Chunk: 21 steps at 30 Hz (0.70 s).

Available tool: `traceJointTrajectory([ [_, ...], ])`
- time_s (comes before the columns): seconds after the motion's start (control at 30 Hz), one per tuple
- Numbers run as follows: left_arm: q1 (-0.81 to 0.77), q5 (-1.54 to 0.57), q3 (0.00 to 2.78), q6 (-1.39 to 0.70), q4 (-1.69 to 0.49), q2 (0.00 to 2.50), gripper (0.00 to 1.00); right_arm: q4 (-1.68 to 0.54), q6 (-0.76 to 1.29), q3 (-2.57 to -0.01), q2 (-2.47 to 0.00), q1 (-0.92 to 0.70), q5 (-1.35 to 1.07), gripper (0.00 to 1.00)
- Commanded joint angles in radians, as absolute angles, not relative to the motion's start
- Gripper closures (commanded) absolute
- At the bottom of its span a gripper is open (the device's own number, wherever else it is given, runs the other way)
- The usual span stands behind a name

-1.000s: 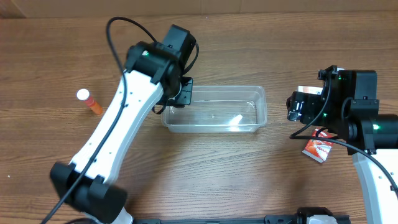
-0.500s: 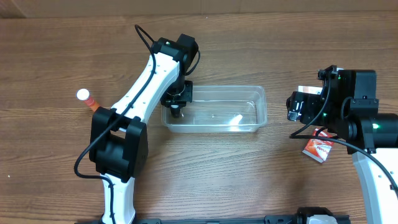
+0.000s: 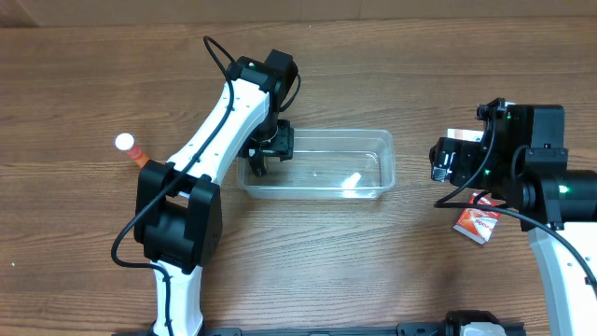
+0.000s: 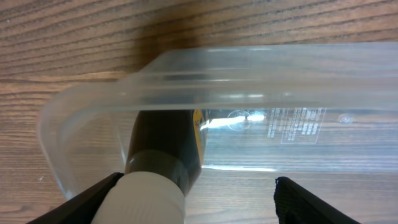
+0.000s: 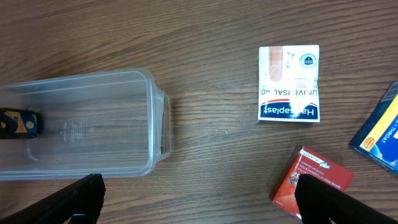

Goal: Pack container
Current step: 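Lower the dark bottle into the container's left end and release, then move the left gripper to the orange tube and grasp it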

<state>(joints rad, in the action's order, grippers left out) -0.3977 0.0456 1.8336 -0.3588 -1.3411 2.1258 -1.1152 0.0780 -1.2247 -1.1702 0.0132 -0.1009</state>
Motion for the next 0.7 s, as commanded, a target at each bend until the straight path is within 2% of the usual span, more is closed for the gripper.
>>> traceJointTrajectory([
  [0.0, -0.398, 0.059, 1.895, -0.336, -1.367, 2.124, 0.18, -1.113, 0.083, -1.258, -1.17, 0.018, -0.107, 0.0],
  [0.07, -0.398, 0.06, 1.948, -0.336, -1.39, 2.124, 0.14, -1.113, 0.083, -1.258, -1.17, 0.018, -0.107, 0.0],
  [0.2, -0.393, 0.063, 2.15, -0.318, -1.453, 2.124, 0.0, -1.113, 0.082, -1.258, -1.17, 0.018, -0.106, 0.0],
  [0.4, -0.344, 0.13, 2.42, -0.369, -1.656, 2.069, 0.0, -1.113, 0.079, -1.258, -1.17, 0.018, -0.106, 0.0],
  [0.67, -0.154, 0.164, 2.394, -0.415, -1.69, 1.693, 0.0, -1.113, 0.079, -1.258, -1.17, 0.018, -0.106, 0.0],
])
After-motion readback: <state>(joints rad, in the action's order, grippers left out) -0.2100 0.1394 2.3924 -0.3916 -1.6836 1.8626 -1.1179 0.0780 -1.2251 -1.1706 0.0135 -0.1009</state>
